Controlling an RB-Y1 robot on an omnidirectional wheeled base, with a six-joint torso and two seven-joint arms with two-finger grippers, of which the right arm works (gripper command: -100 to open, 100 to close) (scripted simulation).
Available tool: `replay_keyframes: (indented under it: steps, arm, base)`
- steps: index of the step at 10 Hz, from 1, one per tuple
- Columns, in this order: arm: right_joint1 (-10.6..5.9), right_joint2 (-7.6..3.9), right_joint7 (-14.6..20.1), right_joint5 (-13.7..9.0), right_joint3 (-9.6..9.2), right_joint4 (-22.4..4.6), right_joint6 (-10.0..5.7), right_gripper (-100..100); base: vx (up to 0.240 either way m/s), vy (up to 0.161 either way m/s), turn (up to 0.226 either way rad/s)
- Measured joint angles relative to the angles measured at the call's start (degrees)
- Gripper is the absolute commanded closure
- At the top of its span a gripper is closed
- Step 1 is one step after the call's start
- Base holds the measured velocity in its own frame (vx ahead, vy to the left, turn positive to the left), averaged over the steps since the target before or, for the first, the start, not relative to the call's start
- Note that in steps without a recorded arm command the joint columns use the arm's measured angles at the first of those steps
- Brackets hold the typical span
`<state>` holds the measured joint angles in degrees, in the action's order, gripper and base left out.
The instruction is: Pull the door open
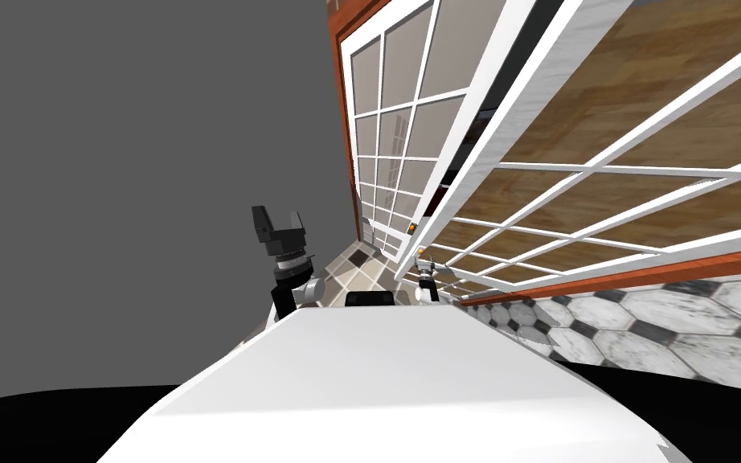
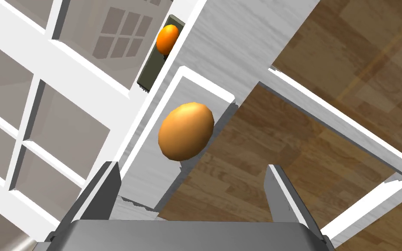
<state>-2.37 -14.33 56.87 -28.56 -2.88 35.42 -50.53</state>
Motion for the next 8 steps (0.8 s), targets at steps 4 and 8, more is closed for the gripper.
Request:
replay_keyframes:
  steps: [4,8]
  arm:
    - [0.12,1.42,6.69,-2.96,-1.03,2.10,0.59,-100]
    - [-0.42,2.76,13.26,-5.66,-1.99,3.09,0.92,-100]
  base:
    - [-0.101,-0.008,0.036]
    - [-0.092,-0.006,0.030]
